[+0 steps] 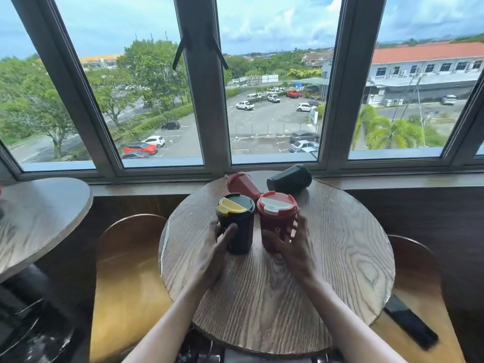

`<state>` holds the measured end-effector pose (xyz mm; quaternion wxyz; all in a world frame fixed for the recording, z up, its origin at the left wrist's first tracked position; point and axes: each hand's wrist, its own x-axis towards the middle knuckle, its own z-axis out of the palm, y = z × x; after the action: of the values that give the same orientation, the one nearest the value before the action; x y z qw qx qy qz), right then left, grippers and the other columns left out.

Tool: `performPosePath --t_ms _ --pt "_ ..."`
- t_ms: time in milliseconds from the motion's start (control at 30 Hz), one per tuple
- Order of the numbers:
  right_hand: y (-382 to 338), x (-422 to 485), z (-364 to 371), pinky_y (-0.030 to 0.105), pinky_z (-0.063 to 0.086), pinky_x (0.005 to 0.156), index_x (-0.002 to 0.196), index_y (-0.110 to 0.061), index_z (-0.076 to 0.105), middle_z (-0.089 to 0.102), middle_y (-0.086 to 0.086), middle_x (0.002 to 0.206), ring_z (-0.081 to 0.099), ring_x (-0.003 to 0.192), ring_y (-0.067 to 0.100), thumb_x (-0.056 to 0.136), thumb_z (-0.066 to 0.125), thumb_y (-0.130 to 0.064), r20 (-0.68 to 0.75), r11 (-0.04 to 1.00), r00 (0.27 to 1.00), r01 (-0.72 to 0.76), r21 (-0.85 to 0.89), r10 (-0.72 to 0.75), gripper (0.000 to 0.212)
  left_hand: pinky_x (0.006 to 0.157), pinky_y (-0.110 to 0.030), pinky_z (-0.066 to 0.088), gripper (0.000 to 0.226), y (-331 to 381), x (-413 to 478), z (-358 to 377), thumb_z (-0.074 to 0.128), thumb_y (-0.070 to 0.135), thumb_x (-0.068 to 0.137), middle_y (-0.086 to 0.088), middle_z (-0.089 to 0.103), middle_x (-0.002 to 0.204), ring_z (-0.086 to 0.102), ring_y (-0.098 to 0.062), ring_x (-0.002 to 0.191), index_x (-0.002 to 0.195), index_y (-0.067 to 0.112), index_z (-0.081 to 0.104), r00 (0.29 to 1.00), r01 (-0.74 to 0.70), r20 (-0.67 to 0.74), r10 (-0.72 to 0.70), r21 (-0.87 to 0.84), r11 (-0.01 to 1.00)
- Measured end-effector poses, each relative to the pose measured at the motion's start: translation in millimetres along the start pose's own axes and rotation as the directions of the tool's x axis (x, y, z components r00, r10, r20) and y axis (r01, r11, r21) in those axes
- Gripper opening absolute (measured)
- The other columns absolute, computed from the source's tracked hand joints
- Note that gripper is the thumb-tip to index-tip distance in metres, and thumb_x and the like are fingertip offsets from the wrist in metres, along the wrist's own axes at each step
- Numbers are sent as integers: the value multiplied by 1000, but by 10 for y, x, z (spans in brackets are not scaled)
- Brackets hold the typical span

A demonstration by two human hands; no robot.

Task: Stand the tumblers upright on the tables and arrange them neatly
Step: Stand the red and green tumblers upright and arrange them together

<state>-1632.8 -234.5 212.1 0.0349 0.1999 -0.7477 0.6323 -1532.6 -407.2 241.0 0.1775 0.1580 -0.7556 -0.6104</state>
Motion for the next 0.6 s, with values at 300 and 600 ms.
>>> performPosePath --t_ms 300,600 --pt "78 80 -174 33 54 89 136 -30 39 63 -4 121 62 111 13 61 89 -40 163 992 979 -127 24 121 91 88 -41 56 71 -143 40 19 73 48 57 6 66 118 69 -9 95 122 39 46 999 -26 -21 29 135 991" --pt "147 127 -370 33 58 87 135 -32 38 59 10 129 65 114 23 60 88 -33 348 966 930 -189 178 118 90 89 -40 57 88 -251 112 12 86 58 50 2 61 123 67 -12 102 127 35 49 999 -33 -20 37 184 982"
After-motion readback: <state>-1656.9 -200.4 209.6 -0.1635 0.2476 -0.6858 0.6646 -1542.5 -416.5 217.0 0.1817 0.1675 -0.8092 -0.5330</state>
